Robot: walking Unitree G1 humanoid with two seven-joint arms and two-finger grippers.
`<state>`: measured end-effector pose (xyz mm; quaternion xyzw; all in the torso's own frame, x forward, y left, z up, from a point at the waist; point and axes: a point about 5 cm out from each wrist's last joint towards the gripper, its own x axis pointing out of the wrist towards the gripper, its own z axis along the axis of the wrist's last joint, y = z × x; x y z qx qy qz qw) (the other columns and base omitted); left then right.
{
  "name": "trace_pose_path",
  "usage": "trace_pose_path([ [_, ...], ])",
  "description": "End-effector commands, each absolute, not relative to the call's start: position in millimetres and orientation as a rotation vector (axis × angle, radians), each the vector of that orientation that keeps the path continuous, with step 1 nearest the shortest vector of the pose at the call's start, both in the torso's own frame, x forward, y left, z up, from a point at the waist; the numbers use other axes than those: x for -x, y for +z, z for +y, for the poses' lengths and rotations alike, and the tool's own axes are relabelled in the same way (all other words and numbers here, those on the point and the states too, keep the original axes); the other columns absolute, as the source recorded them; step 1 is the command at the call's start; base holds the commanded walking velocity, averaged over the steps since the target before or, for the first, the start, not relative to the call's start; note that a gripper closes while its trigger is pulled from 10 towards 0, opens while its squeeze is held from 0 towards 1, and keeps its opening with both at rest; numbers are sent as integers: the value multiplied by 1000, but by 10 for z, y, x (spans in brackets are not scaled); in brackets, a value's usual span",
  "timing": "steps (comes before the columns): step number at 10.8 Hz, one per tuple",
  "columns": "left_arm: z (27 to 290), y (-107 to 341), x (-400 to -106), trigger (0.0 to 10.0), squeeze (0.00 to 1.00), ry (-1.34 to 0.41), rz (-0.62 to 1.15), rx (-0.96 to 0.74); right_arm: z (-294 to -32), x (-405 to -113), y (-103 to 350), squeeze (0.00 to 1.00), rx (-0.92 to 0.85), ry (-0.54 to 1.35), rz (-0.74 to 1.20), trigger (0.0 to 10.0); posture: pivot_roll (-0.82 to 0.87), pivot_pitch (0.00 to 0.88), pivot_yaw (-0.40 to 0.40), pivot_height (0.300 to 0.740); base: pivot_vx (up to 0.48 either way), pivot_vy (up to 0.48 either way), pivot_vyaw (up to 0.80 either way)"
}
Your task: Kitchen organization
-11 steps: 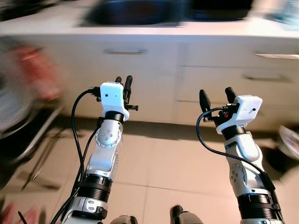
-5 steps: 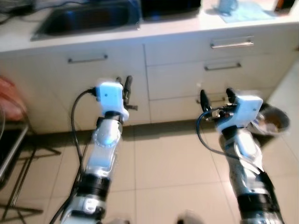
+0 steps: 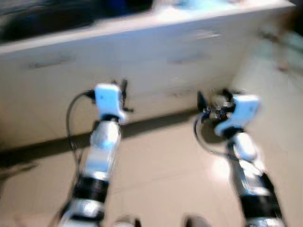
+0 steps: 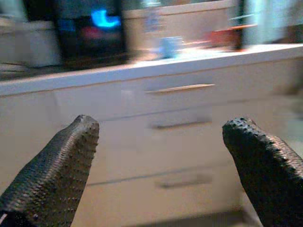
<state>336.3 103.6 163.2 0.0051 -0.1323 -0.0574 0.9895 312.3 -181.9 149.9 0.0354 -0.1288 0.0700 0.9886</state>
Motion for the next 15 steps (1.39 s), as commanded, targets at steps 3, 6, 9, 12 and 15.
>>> trace_pose_path([
  [3,1113,1633,-3377,10000,0,-103,-264,-18,-1736,-3122,1505,0,-81,160,-268,10000,-62,87,95,740,0,0,-800],
  [6,1115,1625,-3378,10000,0,-99,-257,-14,-1743,-3120,1502,0,-79,159,-266,10000,-63,95,92,740,0,0,-800],
  [9,1120,1613,-3380,10000,0,-96,-249,-9,-1737,-3123,1502,0,-77,163,-263,10000,-62,102,87,740,0,0,-800],
  [12,1123,1605,-3385,10000,0,-95,-241,-9,-1732,-3129,1504,0,-78,162,-263,10000,-61,102,86,740,0,0,-800],
  [15,1125,1602,-3389,10000,0,-95,-238,-10,-1740,-3128,1504,0,-87,155,-266,10000,-62,102,88,740,0,0,-675],
])
